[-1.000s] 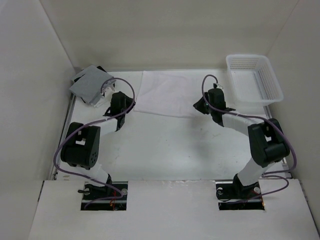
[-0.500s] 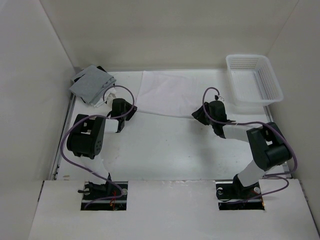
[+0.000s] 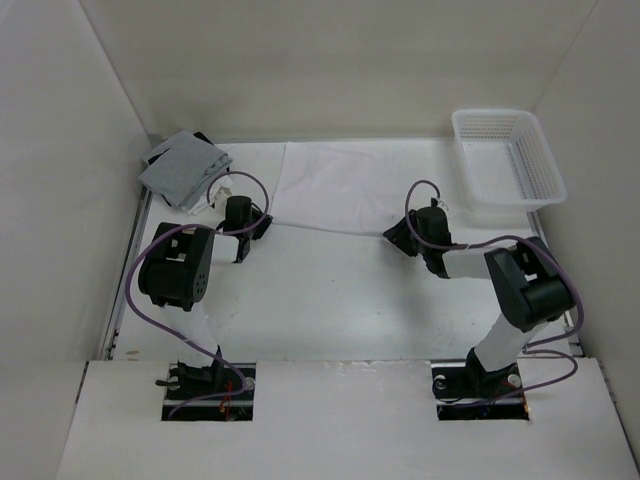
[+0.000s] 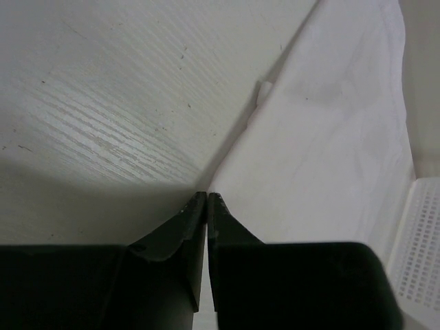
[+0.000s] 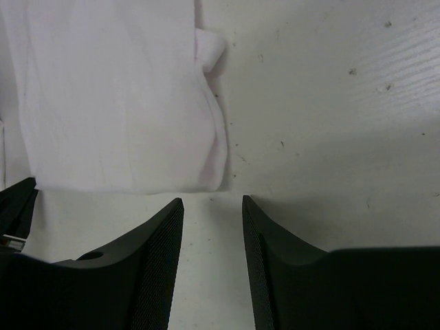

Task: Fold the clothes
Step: Fold the tank top

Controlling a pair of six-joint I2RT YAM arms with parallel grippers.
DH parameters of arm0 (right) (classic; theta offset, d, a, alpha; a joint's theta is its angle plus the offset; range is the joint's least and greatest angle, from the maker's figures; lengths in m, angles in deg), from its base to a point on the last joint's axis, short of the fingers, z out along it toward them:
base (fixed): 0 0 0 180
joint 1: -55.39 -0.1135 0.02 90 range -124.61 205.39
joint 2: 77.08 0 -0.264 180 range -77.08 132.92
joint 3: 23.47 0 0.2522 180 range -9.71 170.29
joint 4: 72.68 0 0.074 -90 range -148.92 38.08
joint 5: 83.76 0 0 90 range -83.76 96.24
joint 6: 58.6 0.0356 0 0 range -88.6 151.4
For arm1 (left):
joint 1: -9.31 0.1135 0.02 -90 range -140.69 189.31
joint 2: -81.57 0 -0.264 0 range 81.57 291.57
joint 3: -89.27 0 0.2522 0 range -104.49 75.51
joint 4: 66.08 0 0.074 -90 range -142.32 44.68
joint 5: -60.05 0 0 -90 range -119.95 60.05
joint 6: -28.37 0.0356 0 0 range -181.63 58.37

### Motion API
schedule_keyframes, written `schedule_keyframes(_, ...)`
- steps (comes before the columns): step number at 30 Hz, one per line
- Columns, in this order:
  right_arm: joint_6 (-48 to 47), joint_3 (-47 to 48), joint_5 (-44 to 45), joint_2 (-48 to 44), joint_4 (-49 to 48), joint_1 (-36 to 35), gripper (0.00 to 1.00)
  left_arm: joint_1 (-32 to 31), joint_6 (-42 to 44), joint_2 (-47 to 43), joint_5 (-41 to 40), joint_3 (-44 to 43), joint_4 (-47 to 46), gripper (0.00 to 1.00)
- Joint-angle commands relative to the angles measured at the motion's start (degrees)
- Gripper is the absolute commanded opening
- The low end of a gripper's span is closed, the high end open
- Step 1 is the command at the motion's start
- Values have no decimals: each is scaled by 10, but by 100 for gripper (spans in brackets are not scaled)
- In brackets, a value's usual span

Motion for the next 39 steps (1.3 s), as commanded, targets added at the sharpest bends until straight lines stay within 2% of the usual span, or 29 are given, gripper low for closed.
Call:
schedule_keyframes(1,21,12,8,24,-33,6,44,4,-10,0,-7,-6,-18,3)
schedule_keyframes(6,45,32,5,51,-39,9,37,4,-15,0,-3,5,-36,2)
schedule_keyframes(12,54,32,7,52,-49,9,10,6,-21,-16,2,16,-44,0)
schedule_keyframes(15,49,13,8,13,-62,8,4,6,-22,-48,4,28,-46,0)
schedule_keyframes(19,14,-22,25,-98,-40,5,2,4,-25,-137,12,59,-40,0)
schedule_keyframes(23,-32,-49,51,-275,60,-16,1,0,-23,-297,16,102,1,0)
schedule_keyframes(26,-67,-46,90,-448,186,-53,1,-11,-8,-467,24,115,92,0)
schedule_keyframes(29,-89,0,138,-590,325,-103,2,-12,7,-621,32,83,213,0)
schedule_keyframes(31,-95,42,165,-638,392,-137,2,-14,19,-692,28,44,281,0)
schedule_keyframes(33,-95,80,184,-657,437,-173,2,-15,24,-721,33,6,330,0)
schedule_keyframes(36,-95,110,194,-649,453,-213,2,-25,24,-720,40,-12,352,0)
schedule_keyframes(39,-97,100,181,-610,425,-215,3,-29,25,-685,34,5,347,0)
